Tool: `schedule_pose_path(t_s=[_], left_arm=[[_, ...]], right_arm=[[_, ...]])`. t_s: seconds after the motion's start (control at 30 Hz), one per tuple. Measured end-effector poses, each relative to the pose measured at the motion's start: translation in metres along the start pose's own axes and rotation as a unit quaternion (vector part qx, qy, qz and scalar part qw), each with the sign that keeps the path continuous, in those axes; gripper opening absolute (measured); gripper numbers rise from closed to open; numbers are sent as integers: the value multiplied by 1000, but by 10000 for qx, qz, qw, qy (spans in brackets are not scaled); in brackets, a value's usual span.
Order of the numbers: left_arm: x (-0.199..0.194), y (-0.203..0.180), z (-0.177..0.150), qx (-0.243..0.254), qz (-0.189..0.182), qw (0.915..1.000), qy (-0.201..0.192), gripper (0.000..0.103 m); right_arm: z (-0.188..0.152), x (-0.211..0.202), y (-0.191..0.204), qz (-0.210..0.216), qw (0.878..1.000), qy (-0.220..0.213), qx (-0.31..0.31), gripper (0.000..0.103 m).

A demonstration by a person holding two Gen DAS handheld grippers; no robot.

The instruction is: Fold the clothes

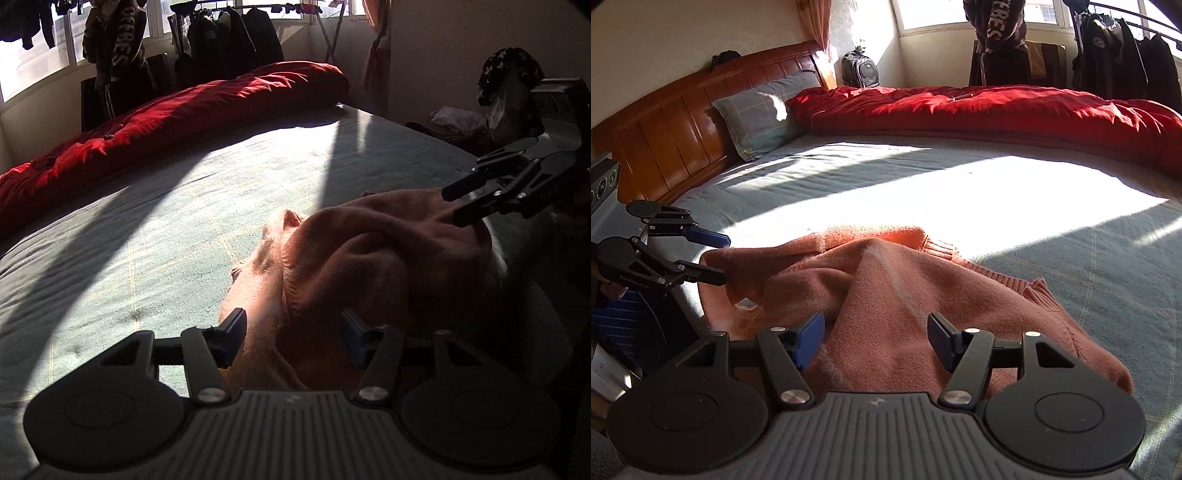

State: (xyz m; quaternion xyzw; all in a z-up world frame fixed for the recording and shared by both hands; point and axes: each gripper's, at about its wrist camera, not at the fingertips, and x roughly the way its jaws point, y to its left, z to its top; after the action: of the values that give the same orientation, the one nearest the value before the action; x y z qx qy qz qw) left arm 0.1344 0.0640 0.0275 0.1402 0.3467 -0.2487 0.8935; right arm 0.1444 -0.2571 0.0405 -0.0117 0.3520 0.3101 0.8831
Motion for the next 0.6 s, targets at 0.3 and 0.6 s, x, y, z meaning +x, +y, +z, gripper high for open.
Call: schedule_pose_path(t_s=[0.3, 0.6], left_arm=[[37, 16, 46, -332, 106, 9994, 56, 57], [143, 63, 99, -1527, -732, 9788, 1150, 57]], right_arm=[[3, -5, 0, -235, 9996, 19, -121, 66], [8, -6, -48, -576, 9983, 14, -91, 66]])
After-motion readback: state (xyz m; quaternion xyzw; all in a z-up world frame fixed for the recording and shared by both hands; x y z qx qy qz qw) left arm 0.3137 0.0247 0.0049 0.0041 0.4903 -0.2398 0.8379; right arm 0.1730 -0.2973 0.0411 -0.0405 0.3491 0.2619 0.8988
